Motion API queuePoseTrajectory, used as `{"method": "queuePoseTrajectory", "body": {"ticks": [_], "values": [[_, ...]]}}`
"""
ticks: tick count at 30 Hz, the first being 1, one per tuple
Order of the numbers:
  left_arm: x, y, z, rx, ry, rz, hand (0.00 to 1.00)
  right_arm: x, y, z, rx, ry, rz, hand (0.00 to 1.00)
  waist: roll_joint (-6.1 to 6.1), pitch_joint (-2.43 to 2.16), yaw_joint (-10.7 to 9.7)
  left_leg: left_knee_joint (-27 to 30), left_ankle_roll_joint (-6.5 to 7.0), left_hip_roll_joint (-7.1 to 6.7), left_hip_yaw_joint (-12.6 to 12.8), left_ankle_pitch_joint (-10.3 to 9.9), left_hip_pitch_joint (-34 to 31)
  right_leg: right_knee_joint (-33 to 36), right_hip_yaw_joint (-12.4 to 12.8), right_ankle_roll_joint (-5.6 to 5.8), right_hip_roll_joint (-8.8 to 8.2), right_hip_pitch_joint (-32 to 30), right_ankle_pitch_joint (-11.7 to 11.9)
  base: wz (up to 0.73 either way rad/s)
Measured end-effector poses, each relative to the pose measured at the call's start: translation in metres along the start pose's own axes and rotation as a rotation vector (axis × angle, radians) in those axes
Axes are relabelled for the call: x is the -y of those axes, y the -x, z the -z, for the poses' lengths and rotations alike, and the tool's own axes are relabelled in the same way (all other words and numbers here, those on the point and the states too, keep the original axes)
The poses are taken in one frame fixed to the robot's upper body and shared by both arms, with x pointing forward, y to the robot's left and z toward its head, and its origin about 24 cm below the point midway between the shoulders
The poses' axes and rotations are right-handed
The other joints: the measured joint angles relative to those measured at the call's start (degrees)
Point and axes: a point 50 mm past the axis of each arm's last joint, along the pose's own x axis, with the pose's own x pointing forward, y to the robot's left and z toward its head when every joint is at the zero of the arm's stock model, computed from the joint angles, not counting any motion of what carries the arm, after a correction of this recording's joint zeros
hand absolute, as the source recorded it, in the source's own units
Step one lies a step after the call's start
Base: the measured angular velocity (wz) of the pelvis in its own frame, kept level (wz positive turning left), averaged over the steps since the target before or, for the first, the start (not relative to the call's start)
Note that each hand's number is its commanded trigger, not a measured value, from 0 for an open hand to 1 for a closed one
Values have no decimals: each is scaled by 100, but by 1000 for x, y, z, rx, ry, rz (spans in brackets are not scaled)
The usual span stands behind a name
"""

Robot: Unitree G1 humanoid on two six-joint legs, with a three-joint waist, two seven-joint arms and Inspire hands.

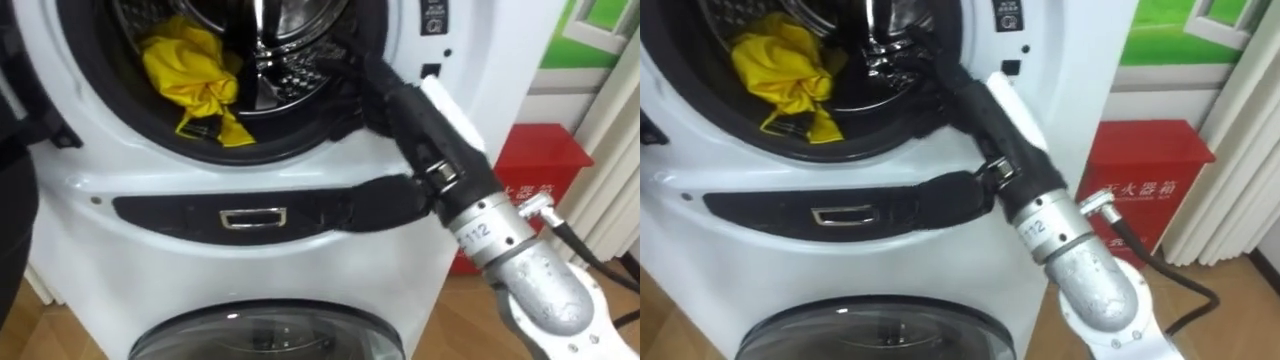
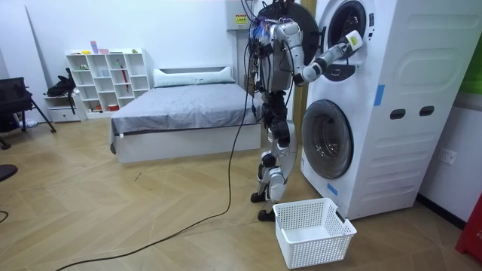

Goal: Pick clothes from washing machine

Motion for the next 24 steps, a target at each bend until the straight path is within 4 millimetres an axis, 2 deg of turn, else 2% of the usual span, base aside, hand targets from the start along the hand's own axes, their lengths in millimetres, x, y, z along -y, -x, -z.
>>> {"method": "queuePoseTrajectory", "body": {"ticks": [4, 8, 11, 16, 18, 21, 24], "values": [[0, 0, 1, -5, -1, 3, 0, -21, -3, -1, 15, -57, -106, 0, -76, -8, 40, 2, -13, 8, -1, 8, 51, -9, -13, -33, 9, 64, -31, 2], [0, -1, -3, 9, 2, 4, 0, -45, -4, -5, 38, -114, -243, 0, -173, -56, 276, 3, -52, 9, -41, -17, 51, -31, -82, -26, 6, 91, -51, 14], [2, 0, -5, 24, -14, 15, 0, -49, -4, -7, 48, -129, -293, 0, -198, -35, 317, 6, -49, -17, -116, -60, 52, -105, -175, 18, -18, 156, -65, 21], [2, -1, -9, 40, -19, 34, 0, -56, -2, -8, 57, -132, -362, 0, -139, 4, 393, 0, -14, -43, -149, -99, 55, -95, -182, 67, -37, 214, -55, 1], [2, -1, -14, 55, -18, 34, 0, -58, -2, -9, 64, -133, -386, 0, -88, 46, 438, -5, -13, -42, -151, -114, 54, -114, -191, 69, -34, 254, -53, 0], [1, -2, -20, 73, -17, 33, 0, -60, -2, -9, 69, -135, -402, 0, -36, 82, 457, -13, -15, -41, -162, -127, 51, -121, -190, 71, -30, 250, -75, 2], [2, -2, -19, 71, -17, 34, 0, -60, -2, -10, 70, -136, -403, 0, -33, 84, 465, -25, -19, -41, -163, -129, 51, -130, -185, 66, -27, 222, -85, 0]]}}
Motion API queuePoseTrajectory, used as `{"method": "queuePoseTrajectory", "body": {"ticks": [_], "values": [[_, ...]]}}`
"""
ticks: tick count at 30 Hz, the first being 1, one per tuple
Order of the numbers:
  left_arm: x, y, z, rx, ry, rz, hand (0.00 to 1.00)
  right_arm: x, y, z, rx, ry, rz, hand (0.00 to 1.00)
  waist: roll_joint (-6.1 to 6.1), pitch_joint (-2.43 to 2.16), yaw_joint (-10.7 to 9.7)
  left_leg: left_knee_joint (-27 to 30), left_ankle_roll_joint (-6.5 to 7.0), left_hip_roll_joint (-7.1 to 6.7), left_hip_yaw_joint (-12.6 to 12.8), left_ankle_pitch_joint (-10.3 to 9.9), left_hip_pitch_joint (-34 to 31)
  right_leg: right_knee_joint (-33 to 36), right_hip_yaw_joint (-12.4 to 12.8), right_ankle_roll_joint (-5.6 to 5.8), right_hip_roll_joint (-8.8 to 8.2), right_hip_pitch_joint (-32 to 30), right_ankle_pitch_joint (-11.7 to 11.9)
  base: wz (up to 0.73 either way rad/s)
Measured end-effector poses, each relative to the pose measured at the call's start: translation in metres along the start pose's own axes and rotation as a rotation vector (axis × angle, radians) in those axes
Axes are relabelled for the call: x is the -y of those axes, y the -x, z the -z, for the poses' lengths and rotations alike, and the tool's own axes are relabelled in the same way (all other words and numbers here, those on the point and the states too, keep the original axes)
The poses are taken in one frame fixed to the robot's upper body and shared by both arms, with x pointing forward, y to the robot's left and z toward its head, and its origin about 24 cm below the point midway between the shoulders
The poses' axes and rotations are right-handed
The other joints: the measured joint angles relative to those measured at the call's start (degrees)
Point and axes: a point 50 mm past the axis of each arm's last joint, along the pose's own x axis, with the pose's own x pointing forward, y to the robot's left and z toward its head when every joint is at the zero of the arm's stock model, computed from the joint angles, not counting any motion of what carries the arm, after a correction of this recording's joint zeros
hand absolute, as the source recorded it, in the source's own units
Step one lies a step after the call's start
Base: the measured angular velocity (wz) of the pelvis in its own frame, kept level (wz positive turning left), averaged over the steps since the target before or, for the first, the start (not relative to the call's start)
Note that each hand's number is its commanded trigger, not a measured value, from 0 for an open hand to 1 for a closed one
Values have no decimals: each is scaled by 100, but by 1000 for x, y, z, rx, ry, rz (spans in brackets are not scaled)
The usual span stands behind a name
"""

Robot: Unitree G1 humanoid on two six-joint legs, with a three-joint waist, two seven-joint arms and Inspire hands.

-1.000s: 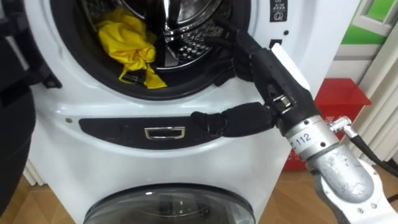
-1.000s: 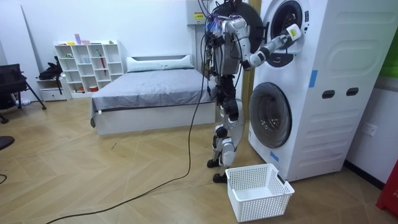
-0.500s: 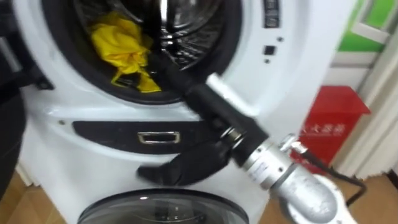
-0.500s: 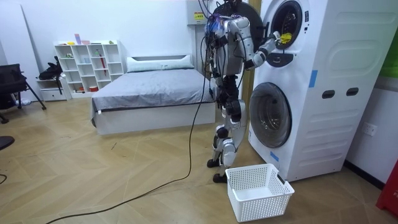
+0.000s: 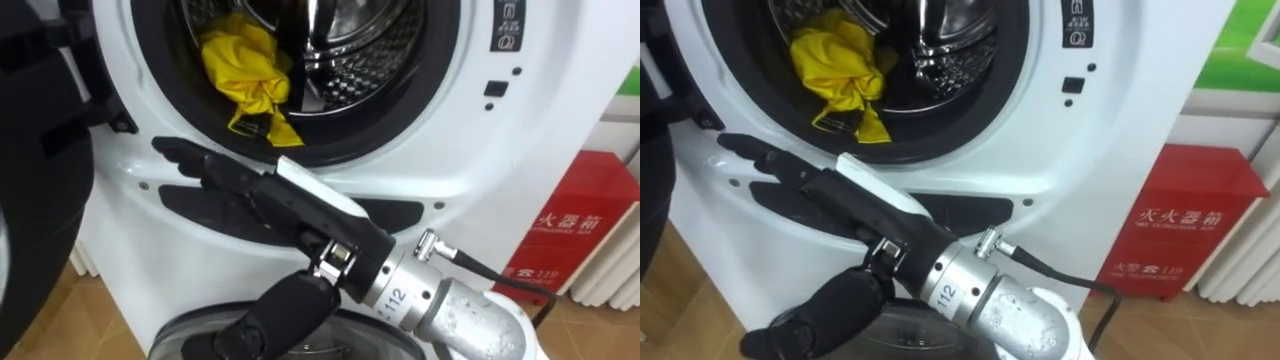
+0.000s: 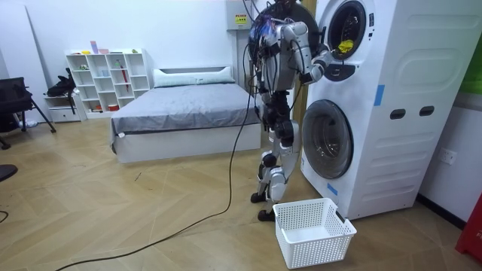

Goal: Pick clothes from washing machine

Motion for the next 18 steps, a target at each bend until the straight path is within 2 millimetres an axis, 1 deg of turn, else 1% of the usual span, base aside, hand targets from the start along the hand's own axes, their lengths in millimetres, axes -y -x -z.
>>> {"method": "queuePoseTrajectory", "body": {"ticks": [4, 5, 7, 8, 10, 11, 13, 15, 18], "values": [[1, 0, -1, 2, 2, 2, 0, 0, 0, 0, 0, 0, 0, 0, -23, -15, -13, 2, 0, -3, 6, 1, -34, 3, 9, 0, -3, -46, 0, -2], [1, 0, -2, 5, 3, 1, 0, 0, 0, 0, 0, 0, 1, 0, -44, -29, -18, 2, 0, -4, 7, 1, -40, 0, 9, 0, -4, -55, 0, 0], [0, 0, -3, 10, 4, -1, 0, 1, 0, 0, 1, 2, 5, 0, -48, -31, -24, 3, 0, -7, 3, 1, -46, -12, 1, 1, -7, -53, -1, 0], [0, 0, -4, 16, 6, -3, 0, 2, 1, -1, 3, 8, 10, 0, -62, -41, -69, 5, 1, -10, 1, 1, -60, -41, -6, 2, -9, -45, -1, 6], [0, 0, -4, 15, 8, -4, 0, 8, 4, -3, 2, 24, 31, 0, -85, -50, -104, 7, 1, -11, -20, 1, -52, -50, -25, 4, -11, -17, 0, 5], [0, 0, -2, 9, 12, -4, 0, 13, 6, -3, -2, 40, 59, 0, -83, -35, -117, 7, 1, -11, -20, 1, -13, -62, -32, 4, -13, 30, 0, 0], [0, 1, 3, -3, 11, -3, 0, 21, 10, -4, -9, 59, 108, 0, -112, -43, -163, 10, 1, -12, -25, 1, 11, -74, -48, 3, -16, 67, -1, 2], [0, 1, 3, -3, 9, -3, 0, 31, 14, -6, -9, 84, 167, 0, -158, -25, -193, 14, 1, -10, -22, 1, 7, -71, -71, 3, -16, 63, -1, 2], [-1, 0, 4, -6, 15, -5, 0, 42, 16, -10, 4, 104, 237, 0, -175, -22, -189, 23, 1, -9, -17, 1, 8, -71, -80, 5, -16, 69, 0, 0]]}}
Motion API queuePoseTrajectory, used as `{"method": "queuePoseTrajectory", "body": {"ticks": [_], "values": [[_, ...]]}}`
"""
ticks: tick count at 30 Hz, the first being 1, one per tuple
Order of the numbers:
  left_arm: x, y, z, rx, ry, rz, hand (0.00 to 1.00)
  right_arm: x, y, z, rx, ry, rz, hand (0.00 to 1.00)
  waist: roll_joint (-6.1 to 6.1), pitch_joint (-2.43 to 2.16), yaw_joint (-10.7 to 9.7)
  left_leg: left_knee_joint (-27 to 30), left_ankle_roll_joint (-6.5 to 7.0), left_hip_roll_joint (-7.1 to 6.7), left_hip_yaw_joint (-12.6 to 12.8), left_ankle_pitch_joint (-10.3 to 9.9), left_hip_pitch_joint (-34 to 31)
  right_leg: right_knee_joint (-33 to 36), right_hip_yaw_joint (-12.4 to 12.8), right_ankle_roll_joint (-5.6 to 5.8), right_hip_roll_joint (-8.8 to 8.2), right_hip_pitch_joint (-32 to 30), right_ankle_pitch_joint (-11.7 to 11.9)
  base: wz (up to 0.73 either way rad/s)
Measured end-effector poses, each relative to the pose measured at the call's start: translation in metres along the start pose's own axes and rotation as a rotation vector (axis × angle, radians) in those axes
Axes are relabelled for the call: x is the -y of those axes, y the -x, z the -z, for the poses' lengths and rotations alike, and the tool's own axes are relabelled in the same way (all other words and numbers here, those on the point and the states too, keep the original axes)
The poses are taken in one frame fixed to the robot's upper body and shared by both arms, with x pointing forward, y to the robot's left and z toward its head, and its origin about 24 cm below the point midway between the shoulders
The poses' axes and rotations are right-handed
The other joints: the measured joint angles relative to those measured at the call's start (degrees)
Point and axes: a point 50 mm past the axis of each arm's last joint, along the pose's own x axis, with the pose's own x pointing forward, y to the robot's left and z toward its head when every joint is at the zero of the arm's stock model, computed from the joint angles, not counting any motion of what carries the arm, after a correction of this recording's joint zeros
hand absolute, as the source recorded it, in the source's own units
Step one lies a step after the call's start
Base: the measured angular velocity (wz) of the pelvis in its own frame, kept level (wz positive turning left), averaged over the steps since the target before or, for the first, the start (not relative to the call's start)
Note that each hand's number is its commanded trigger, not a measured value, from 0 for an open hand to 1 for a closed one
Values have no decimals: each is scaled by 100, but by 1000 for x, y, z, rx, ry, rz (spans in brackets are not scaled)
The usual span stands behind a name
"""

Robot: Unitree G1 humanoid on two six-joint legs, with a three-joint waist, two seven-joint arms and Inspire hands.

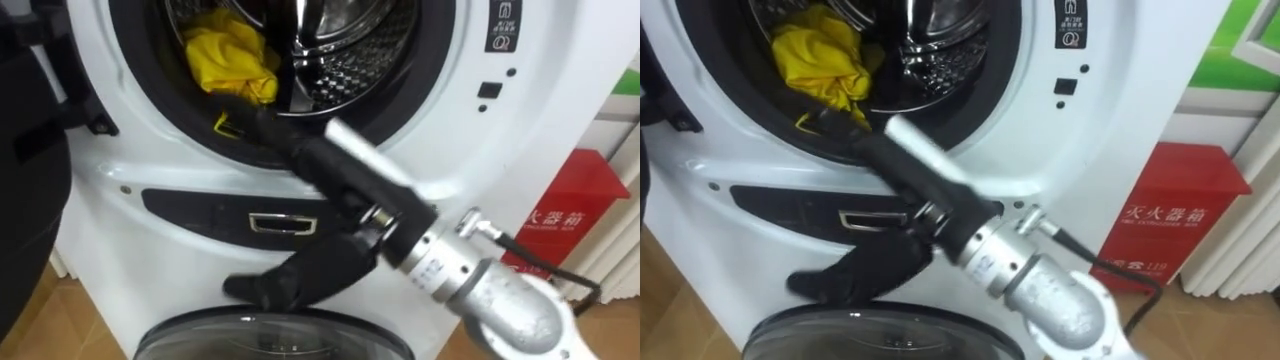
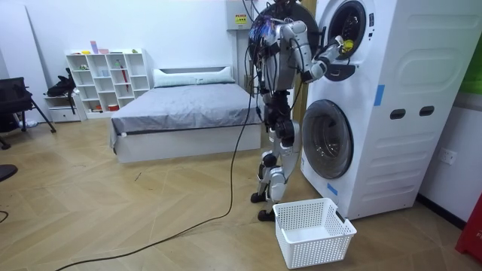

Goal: Pick clothes from washing machine

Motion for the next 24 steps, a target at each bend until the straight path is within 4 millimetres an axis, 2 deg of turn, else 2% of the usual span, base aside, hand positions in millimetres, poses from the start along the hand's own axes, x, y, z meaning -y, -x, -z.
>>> {"method": "queuePoseTrajectory", "body": {"ticks": [6, 12, 19, 24], "values": [[2, 2, 7, -19, 4, 3, 0, 12, -11, -14, 67, 31, 74, 0, 17, 11, -2, 2, 0, -10, -33, 0, 4, -19, -69, 5, -13, 72, -14, 4], [3, 3, 15, -48, 24, 10, 0, 24, -13, -21, 91, 63, 149, 0, 20, 17, 14, -2, 2, -46, -145, 1, 15, -14, -160, 24, -44, 88, -39, 9], [2, 4, 20, -82, 27, 14, 0, 30, -14, -14, 53, 95, 202, 0, -29, 26, 62, -1, 5, -74, -242, 3, 1, -13, -239, 46, -69, 100, -53, 7], [-3, 0, 8, -63, 14, -6, 0, 41, -32, -9, 19, 172, 231, 0, -48, 19, 205, 1, 9, -78, -305, 6, -22, -14, -289, 44, -73, 90, -58, 4]]}}
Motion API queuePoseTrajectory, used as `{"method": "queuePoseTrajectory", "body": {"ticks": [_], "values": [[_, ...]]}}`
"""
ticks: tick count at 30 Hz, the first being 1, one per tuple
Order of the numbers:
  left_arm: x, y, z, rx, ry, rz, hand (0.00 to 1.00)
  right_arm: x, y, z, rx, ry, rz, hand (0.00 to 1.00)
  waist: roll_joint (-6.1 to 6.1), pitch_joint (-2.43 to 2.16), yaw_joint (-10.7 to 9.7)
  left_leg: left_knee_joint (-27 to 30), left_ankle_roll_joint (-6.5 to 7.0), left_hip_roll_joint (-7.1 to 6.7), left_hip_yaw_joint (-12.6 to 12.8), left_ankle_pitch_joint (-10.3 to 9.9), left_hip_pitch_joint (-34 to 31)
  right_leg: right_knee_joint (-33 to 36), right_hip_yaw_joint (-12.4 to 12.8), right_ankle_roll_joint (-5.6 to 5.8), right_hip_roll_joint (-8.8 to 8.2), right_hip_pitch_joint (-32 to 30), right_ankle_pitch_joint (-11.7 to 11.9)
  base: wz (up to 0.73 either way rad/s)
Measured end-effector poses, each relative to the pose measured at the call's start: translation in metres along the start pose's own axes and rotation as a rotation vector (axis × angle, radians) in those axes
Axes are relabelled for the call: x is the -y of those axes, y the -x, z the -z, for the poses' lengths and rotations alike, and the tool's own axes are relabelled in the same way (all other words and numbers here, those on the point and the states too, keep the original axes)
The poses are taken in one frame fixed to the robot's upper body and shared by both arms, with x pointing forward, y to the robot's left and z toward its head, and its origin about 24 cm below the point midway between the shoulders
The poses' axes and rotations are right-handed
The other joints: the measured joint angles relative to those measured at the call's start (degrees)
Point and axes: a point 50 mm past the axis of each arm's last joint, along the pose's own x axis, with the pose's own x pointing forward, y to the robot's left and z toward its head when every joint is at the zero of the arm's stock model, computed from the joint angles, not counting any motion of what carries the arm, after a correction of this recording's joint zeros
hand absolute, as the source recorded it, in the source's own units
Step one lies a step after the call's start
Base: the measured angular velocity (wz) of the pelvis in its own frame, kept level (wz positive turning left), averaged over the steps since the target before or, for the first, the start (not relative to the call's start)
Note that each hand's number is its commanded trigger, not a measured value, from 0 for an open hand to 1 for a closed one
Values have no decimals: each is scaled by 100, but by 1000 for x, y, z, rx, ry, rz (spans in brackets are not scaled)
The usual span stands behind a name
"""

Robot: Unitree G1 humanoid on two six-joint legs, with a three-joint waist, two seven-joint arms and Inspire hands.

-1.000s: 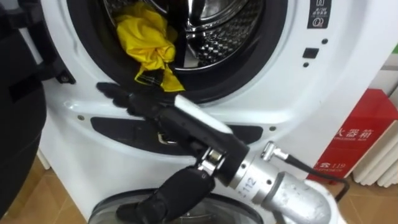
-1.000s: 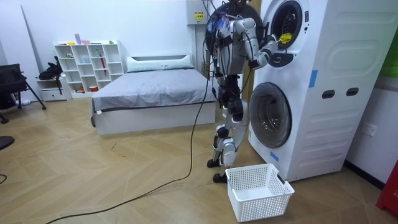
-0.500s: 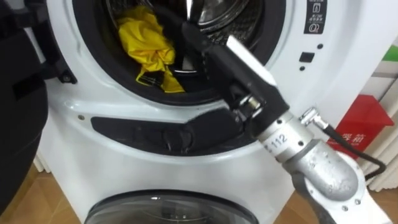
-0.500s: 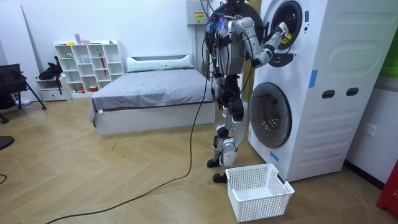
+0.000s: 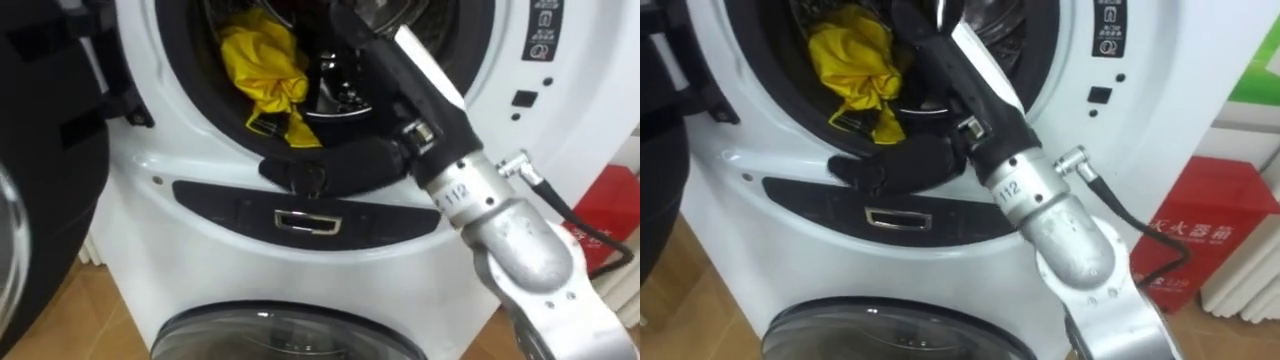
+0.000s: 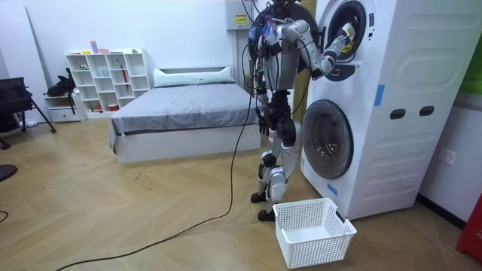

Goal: Pick clothes from washing machine

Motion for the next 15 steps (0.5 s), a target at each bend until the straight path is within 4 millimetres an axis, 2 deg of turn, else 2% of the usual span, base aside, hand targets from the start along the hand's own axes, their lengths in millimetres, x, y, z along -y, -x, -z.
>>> {"method": "queuePoseTrajectory", "body": {"ticks": [4, 8, 11, 12, 15], "values": [[-4, -1, -2, -9, 18, -15, 0, 5, -11, 7, -35, 52, 7, 0, -86, -32, 94, -2, 0, -3, -54, 1, 11, -3, -27, -2, 0, 32, -6, 5], [-7, -2, -4, -29, 28, -25, 0, 13, -20, 15, -88, 108, 6, 0, -190, -31, 120, 5, 2, -46, -183, 1, 11, -5, -175, 14, -42, 80, -65, 20], [-8, -2, 1, -54, 30, -28, 0, 20, -23, 20, -130, 158, 12, 0, -280, -10, 131, 6, 12, -75, -245, 8, -21, 2, -285, 33, -75, 96, -100, 17], [-7, -2, 2, -64, 29, -26, 0, 24, -24, 23, -147, 181, 17, 0, -327, -34, 166, 7, 13, -84, -249, 8, -23, 5, -282, 39, -82, 91, -103, 6], [-7, -1, 8, -88, 40, -28, 0, 30, -25, 26, -171, 204, 19, 0, -349, -39, 191, 4, 13, -95, -249, 8, 12, 23, -281, 48, -94, 121, -107, 0]]}}
